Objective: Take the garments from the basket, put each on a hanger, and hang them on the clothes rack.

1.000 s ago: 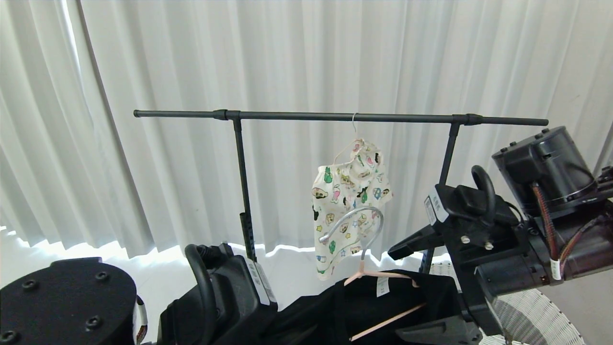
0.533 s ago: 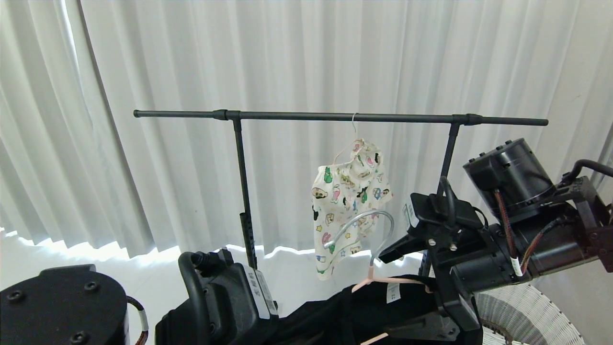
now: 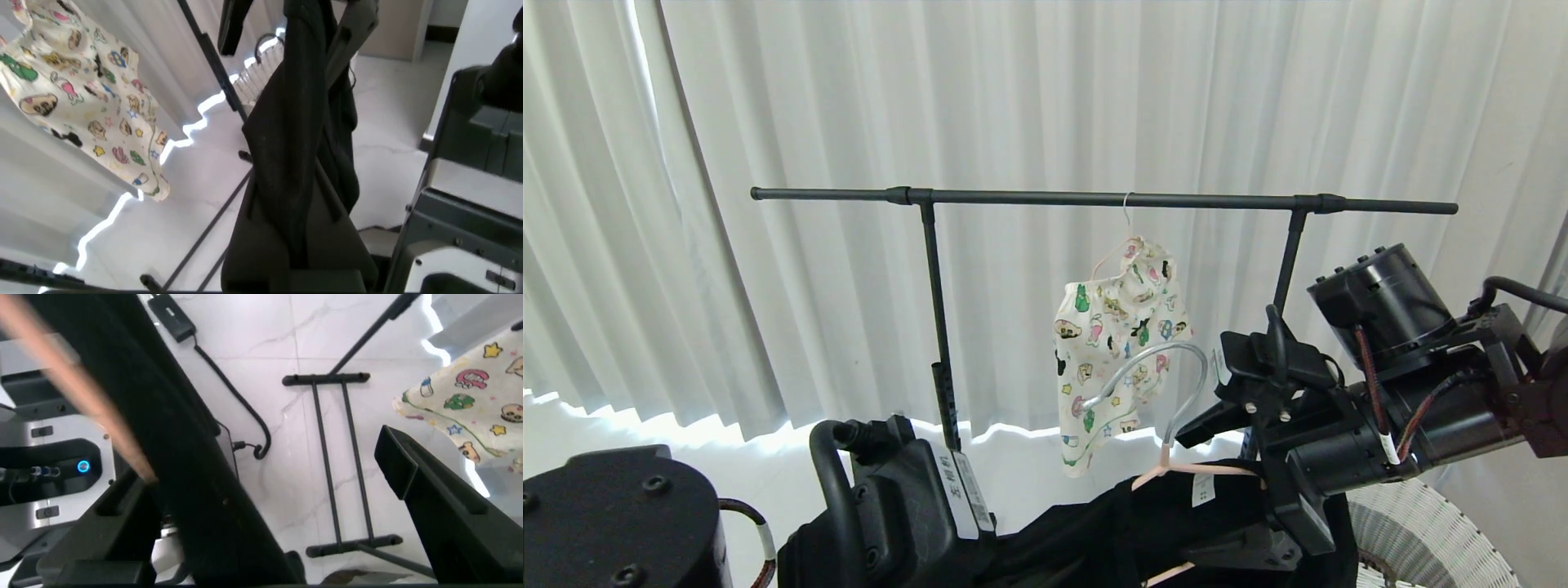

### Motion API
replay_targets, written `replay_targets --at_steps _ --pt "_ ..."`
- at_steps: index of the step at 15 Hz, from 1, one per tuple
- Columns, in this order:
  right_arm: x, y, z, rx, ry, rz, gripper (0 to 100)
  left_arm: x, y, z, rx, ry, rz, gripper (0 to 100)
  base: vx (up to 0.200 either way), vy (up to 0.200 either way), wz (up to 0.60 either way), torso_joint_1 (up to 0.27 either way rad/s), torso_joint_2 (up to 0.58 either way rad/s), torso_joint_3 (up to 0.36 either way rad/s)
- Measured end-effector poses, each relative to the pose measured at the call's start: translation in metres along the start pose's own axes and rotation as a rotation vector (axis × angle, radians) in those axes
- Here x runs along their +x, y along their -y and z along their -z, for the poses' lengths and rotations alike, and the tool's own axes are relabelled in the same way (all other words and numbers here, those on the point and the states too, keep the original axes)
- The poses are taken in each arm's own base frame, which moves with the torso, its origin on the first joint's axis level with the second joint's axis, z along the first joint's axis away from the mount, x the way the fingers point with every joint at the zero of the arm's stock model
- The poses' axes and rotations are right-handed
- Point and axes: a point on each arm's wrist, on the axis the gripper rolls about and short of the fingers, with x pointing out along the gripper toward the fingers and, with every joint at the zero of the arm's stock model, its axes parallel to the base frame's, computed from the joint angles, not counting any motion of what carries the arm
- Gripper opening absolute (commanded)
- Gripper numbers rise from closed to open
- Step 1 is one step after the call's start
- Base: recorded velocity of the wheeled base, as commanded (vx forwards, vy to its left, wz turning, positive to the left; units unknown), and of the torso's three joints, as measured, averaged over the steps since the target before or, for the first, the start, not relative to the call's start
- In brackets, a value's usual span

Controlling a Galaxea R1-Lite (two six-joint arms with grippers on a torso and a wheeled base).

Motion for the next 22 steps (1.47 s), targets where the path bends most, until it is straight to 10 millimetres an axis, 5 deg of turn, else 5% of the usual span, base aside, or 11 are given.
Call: replay_targets --at_steps 4,5,14,15,22 --pt "0.001 0.0 0.004 0.011 -0.01 -0.004 100 0.002 0.002 0.0 0.003 0.003 0.008 0 0.0 0.0 0.0 0.0 0.0 0.0" --pt "0.001 0.0 0.004 0.011 -0.011 -0.004 0 0.002 0.002 0.0 0.003 0.004 0.009 0 0.0 0.0 0.0 0.0 0.0 0.0" --pt "0.0 0.004 -0.003 -0.038 0.045 0.028 0 0.003 0.003 0.0 0.02 0.004 0.01 0 0.0 0.0 0.0 0.0 0.0 0.0" --pt "0.0 0.004 -0.003 -0.055 0.048 0.03 0 0.003 0.003 0.001 0.021 0.0 0.012 100 0.0 0.0 0.0 0.0 0.0 0.0" --pt "-0.025 0.024 0.006 -0.169 0.062 0.138 0 -0.002 -0.005 0.009 0.006 -0.032 -0.064 100 0.0 0.0 0.0 0.0 0.0 0.0"
